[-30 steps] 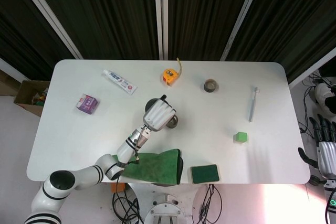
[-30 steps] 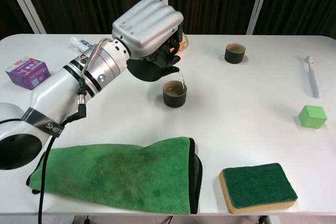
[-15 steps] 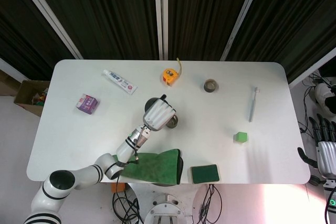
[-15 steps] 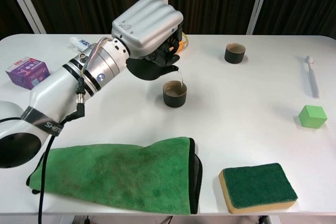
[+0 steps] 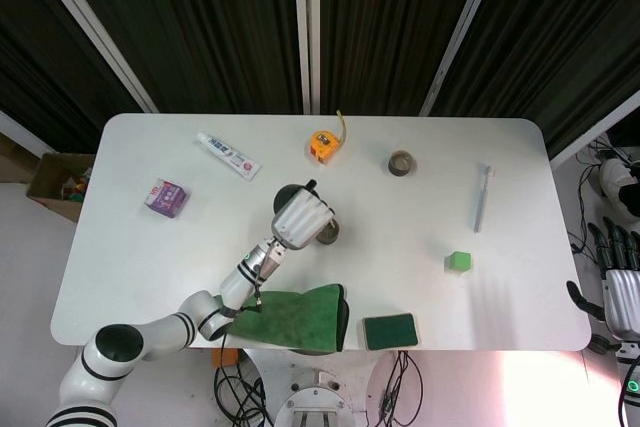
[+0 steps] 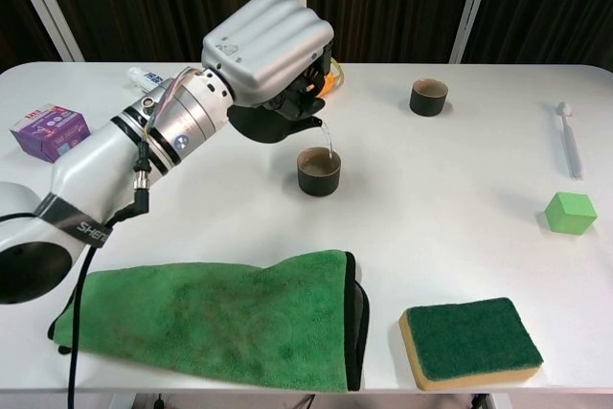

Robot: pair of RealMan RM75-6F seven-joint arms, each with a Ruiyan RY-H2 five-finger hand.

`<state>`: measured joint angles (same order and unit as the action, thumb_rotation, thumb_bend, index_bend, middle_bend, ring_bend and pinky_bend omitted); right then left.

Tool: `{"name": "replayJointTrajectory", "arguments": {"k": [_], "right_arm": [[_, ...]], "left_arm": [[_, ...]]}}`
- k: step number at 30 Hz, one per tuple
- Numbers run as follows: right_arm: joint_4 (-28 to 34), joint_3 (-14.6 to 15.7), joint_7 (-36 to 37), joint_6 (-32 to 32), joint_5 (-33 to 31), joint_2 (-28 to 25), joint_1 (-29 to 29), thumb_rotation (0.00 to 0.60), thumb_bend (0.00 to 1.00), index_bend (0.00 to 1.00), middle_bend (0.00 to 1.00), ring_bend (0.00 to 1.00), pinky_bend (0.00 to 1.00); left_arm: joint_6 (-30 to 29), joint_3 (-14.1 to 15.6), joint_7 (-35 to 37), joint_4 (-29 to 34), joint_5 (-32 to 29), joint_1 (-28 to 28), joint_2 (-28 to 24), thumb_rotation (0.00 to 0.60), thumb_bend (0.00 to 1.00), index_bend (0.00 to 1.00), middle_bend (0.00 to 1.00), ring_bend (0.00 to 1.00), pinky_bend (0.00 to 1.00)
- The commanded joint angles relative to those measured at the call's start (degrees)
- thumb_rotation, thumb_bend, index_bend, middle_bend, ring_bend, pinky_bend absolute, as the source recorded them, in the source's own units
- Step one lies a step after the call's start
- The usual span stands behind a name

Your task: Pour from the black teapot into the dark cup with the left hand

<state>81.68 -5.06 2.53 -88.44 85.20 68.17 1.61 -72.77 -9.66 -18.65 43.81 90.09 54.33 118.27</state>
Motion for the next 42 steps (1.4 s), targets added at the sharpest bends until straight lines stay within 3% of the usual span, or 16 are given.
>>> {"name": "replayJointTrajectory", "arguments": {"k": [1,32,42], "right_arm": [[0.0,0.0,0.0,0.0,0.0,0.0,0.0,0.600,0.21,0.00,0.00,0.00,0.00],[-0.2,0.1,-0.1,0.5,-0.2,0.2,0.1,0.600,0.21,0.00,0.00,0.00,0.00],[0.0,0.0,-0.3,0.5,-0.3,0.1,0.1,0.600,0.21,0.00,0.00,0.00,0.00]], "left_arm": [[0.0,0.0,0.0,-0.1,0.0,0.0,0.0,0.600,0.34,1.00,1.00,1.00,0.55],[0.1,-0.4,1.0,0.7,-1.1,-0.9,0.0,0.600,0.34,1.00,1.00,1.00,0.55],[1.1,-3.2,7.1,5.4,-4.3,-1.5,-0.5,0.600,0.34,1.00,1.00,1.00,0.55]]}}
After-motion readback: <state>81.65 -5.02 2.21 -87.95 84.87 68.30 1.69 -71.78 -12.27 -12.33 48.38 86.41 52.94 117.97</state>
